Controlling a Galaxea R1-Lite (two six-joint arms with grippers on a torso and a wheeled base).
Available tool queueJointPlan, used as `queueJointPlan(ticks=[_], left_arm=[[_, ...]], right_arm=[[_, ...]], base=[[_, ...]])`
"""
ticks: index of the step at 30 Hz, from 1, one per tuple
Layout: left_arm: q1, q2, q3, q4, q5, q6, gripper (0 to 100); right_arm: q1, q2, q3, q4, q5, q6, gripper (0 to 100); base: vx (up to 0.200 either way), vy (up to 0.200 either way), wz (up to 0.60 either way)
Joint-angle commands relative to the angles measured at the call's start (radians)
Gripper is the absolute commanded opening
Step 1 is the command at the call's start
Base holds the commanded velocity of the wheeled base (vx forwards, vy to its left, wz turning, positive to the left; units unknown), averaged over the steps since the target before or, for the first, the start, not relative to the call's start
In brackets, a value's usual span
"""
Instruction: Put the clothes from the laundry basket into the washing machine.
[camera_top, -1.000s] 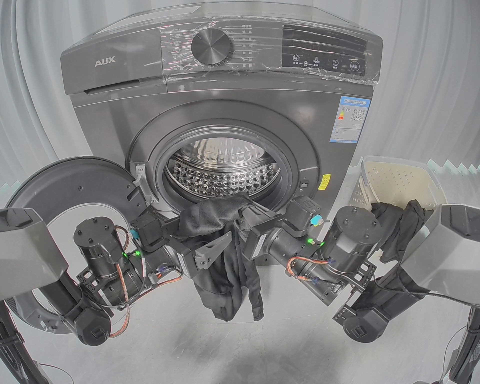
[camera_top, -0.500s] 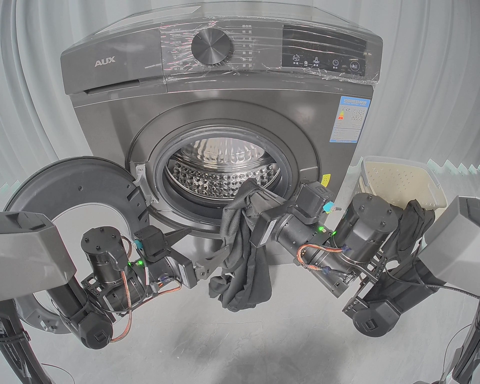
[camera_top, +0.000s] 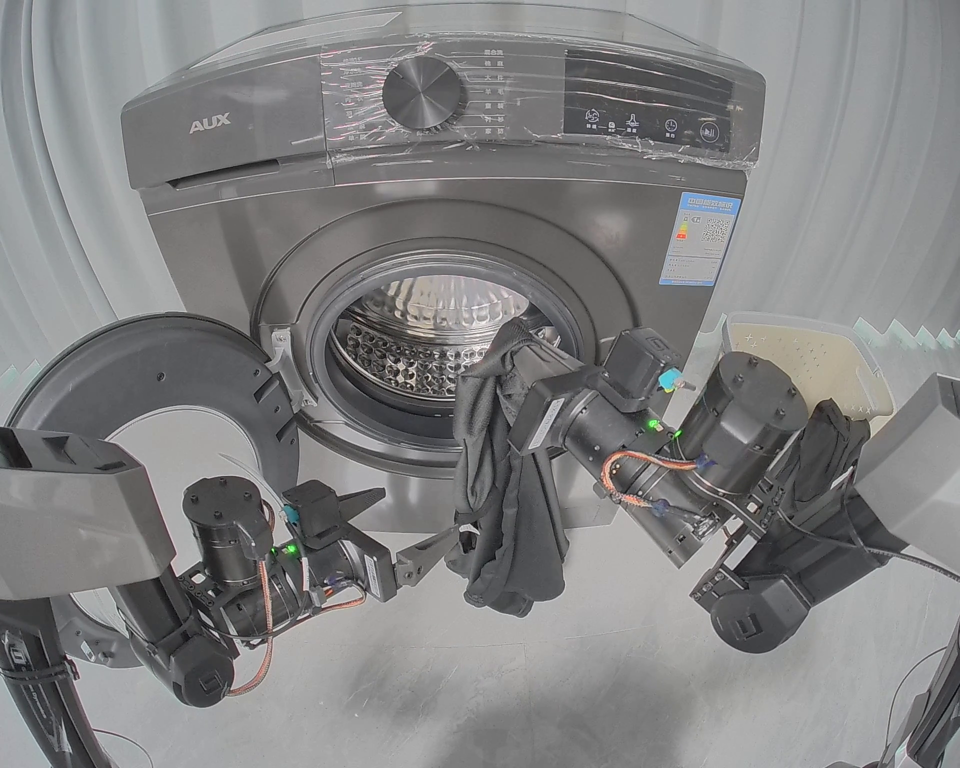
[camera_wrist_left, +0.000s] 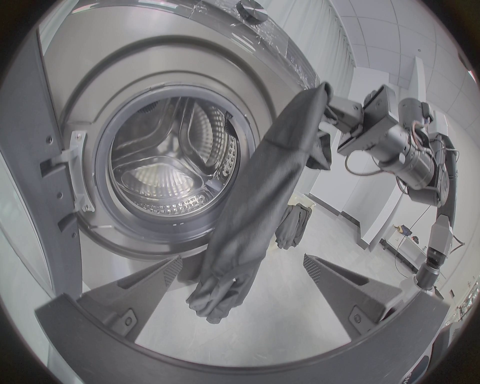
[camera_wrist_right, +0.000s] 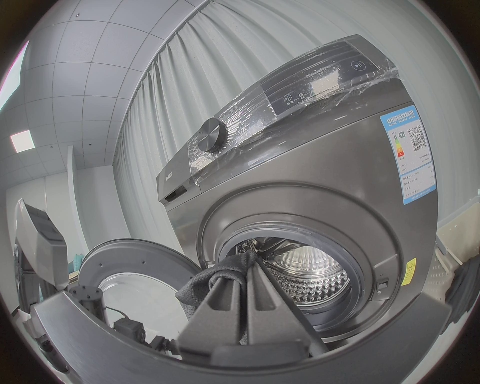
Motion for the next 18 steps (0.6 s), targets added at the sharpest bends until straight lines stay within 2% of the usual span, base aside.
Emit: queueJointPlan(ticks=[1, 18], left_arm=[[0.0, 0.056, -0.002, -0.001, 0.0, 0.0, 100], [0.017, 0.252, -0.117, -0.001, 0.0, 0.002, 100]], right_arm=[[-0.008, -0.005, -0.031, 0.018, 0.0, 0.0, 0], [0.002, -0.005, -0.025, 0.015, 0.0, 0.0, 0]], base=[[0.0, 0.0, 0.0], [0.0, 0.0, 0.0]])
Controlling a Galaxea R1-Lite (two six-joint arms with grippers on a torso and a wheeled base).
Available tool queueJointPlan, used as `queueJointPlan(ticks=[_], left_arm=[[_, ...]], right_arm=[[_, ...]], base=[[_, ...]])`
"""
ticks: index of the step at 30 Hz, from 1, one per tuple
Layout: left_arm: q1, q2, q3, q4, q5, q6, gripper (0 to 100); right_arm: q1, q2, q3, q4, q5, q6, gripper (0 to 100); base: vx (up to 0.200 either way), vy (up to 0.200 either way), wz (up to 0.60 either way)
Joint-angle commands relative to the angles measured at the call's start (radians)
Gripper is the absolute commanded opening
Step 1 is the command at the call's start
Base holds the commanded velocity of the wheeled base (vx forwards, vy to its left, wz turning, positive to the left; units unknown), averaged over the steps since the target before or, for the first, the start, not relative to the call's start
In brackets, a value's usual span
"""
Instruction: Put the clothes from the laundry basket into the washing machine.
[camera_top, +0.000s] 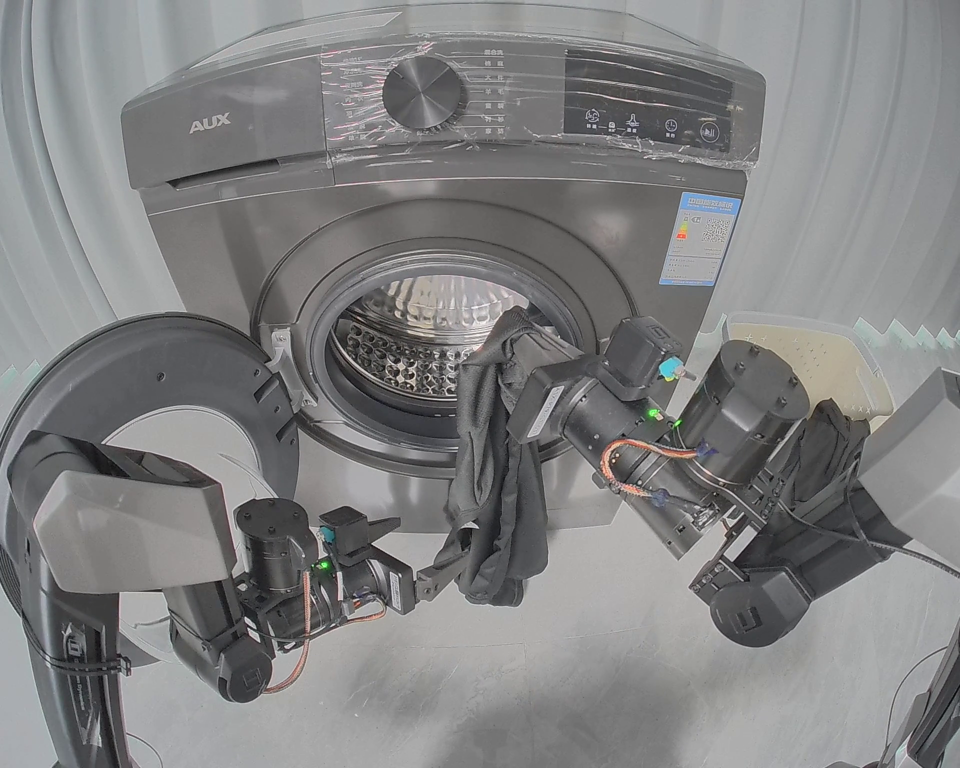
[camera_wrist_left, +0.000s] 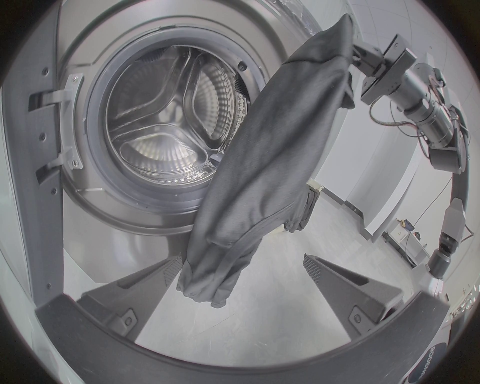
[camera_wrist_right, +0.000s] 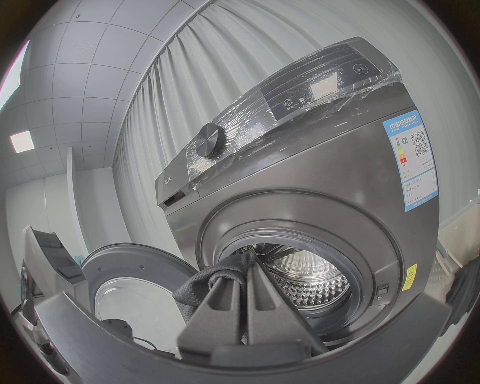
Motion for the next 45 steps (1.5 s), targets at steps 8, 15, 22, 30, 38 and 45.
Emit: queueJointPlan(ticks=[8, 15, 22, 30, 38, 45], left_arm=[[0.022, 0.162, -0.091, -0.001, -0.004, -0.002, 100], [0.027, 0.268, -0.17, -0.001, -0.004, 0.0, 100], [0.04, 0.372, -0.318, -0.001, 0.003, -0.002, 100], [0.048, 0.435, -0.403, -0.001, 0.005, -0.005, 100], [0.05, 0.459, -0.461, -0.001, 0.006, -0.005, 0], [0.056, 0.436, -0.446, -0.004, 0.011, 0.0, 0]], right_arm=[[0.013, -0.001, 0.002, -0.01, 0.0, 0.001, 0], [0.022, -0.016, 0.002, -0.008, -0.001, 0.001, 0], [0.029, -0.016, 0.004, -0.013, -0.001, 0.003, 0], [0.052, -0.015, 0.002, -0.016, -0.003, 0.003, 0], [0.059, -0.019, 0.007, -0.018, -0.003, 0.005, 0], [0.034, -0.03, 0.027, -0.014, -0.006, 0.003, 0]], base=[[0.0, 0.0, 0.0], [0.0, 0.0, 0.0], [0.0, 0.0, 0.0], [0.0, 0.0, 0.0], [0.0, 0.0, 0.0], [0.0, 0.0, 0.0]])
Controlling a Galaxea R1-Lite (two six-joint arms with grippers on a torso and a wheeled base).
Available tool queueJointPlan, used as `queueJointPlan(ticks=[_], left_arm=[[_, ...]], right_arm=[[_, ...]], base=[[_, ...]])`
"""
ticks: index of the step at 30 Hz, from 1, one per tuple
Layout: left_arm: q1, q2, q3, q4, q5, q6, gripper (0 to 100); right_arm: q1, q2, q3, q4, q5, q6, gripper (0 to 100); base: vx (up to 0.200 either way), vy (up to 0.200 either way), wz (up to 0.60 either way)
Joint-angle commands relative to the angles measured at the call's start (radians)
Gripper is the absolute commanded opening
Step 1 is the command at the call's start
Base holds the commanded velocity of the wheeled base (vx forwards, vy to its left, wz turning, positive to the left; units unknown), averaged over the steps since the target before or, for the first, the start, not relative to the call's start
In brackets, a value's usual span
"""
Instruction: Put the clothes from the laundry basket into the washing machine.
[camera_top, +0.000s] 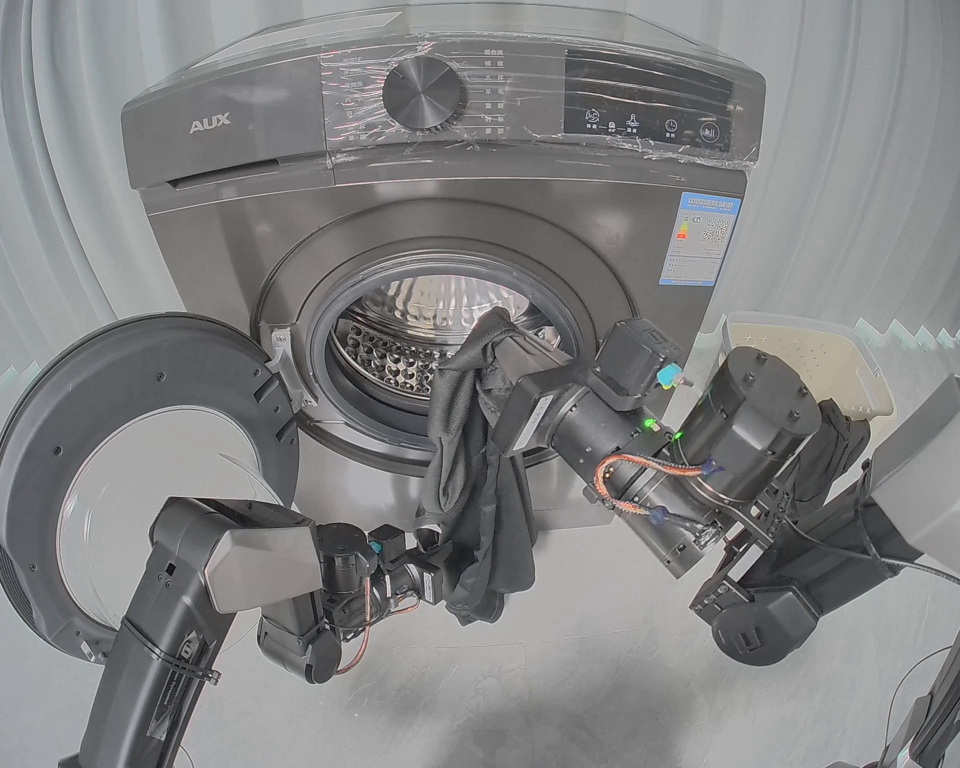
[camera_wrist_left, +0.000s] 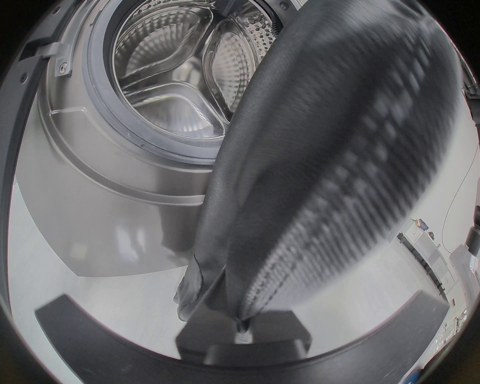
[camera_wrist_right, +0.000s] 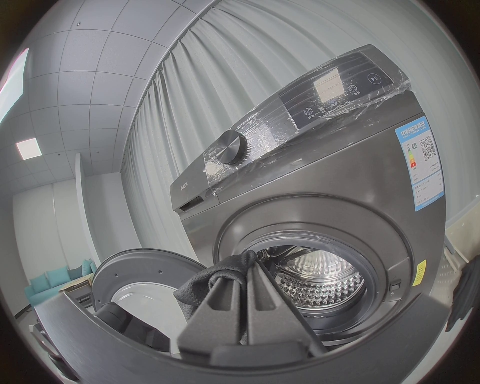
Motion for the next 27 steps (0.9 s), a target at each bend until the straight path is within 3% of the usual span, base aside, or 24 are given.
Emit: queueJointPlan(ticks=[1, 4, 15, 20, 27], left_arm=[[0.012, -0.028, 0.019, -0.006, 0.014, 0.004, 0], [0.023, -0.092, 0.074, -0.006, 0.03, 0.006, 0], [0.046, -0.377, 0.3, -0.006, 0.023, 0.009, 0], [0.047, -0.474, 0.384, -0.004, 0.015, 0.007, 0], [0.03, -0.451, 0.421, -0.003, -0.022, 0.013, 0]], right_arm=[[-0.033, -0.005, 0.009, 0.004, -0.004, -0.001, 0], [-0.077, -0.005, 0.021, 0.007, -0.021, -0.001, 0], [-0.204, 0.002, 0.127, 0.001, -0.021, 0.005, 0], [-0.223, -0.002, 0.161, -0.005, -0.021, 0.016, 0], [-0.207, -0.007, 0.15, -0.008, -0.019, 0.011, 0]], base=[[0.0, 0.0, 0.0], [0.0, 0.0, 0.0], [0.0, 0.0, 0.0], [0.0, 0.0, 0.0], [0.0, 0.0, 0.0]])
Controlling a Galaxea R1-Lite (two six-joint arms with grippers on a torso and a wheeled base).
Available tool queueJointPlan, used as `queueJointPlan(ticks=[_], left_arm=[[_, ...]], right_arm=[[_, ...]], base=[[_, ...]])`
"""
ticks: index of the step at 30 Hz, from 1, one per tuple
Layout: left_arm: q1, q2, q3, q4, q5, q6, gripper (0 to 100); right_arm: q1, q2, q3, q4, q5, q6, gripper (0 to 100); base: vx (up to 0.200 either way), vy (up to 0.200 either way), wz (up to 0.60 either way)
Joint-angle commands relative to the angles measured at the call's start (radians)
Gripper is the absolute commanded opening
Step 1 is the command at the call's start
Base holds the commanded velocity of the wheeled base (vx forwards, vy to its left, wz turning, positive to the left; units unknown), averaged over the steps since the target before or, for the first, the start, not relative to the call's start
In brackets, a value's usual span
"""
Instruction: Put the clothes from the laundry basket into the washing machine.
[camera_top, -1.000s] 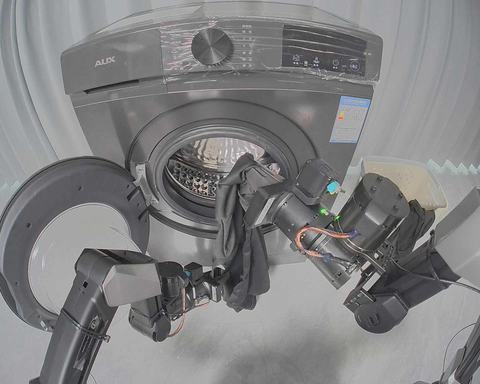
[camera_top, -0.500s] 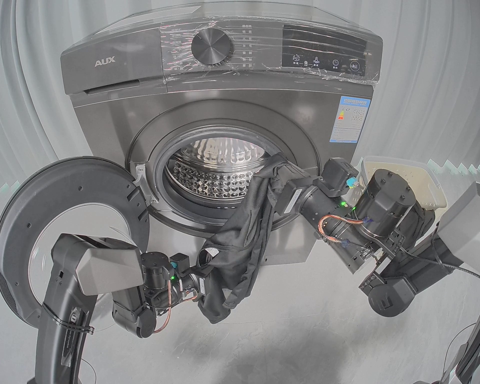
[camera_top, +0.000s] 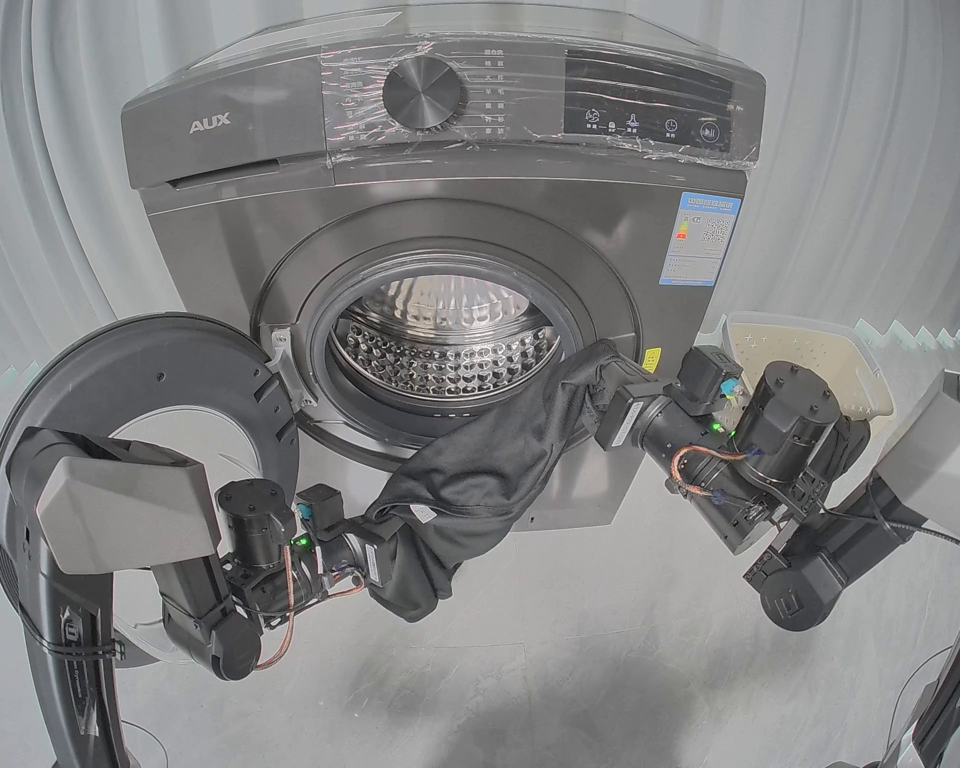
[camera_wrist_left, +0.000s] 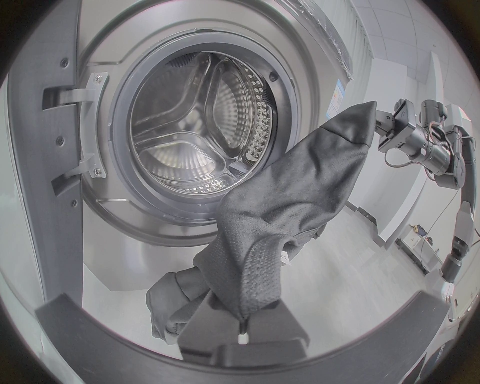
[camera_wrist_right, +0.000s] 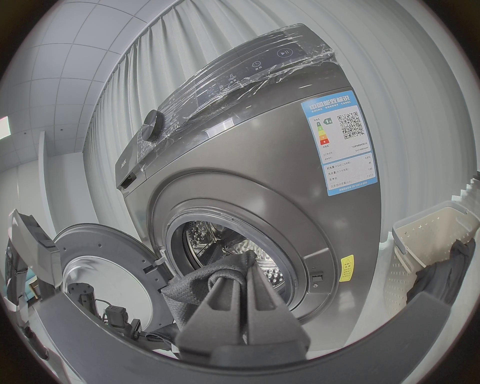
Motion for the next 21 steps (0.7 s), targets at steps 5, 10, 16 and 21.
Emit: queueJointPlan(ticks=[5, 10, 16, 21], left_arm=[[-0.026, 0.108, -0.012, -0.002, -0.011, 0.044, 100], [-0.028, 0.192, -0.075, -0.002, -0.009, 0.047, 100], [-0.026, 0.263, -0.128, -0.002, -0.009, 0.047, 100], [-0.026, 0.287, -0.13, -0.002, -0.011, 0.047, 100]], right_arm=[[0.047, -0.013, -0.015, -0.001, 0.002, -0.004, 0], [0.075, -0.014, -0.047, 0.008, -0.001, -0.006, 0], [0.111, -0.013, -0.099, 0.013, -0.003, -0.007, 0], [0.111, -0.01, -0.112, 0.013, -0.003, -0.007, 0]], base=[[0.0, 0.0, 0.0], [0.0, 0.0, 0.0], [0.0, 0.0, 0.0], [0.0, 0.0, 0.0]])
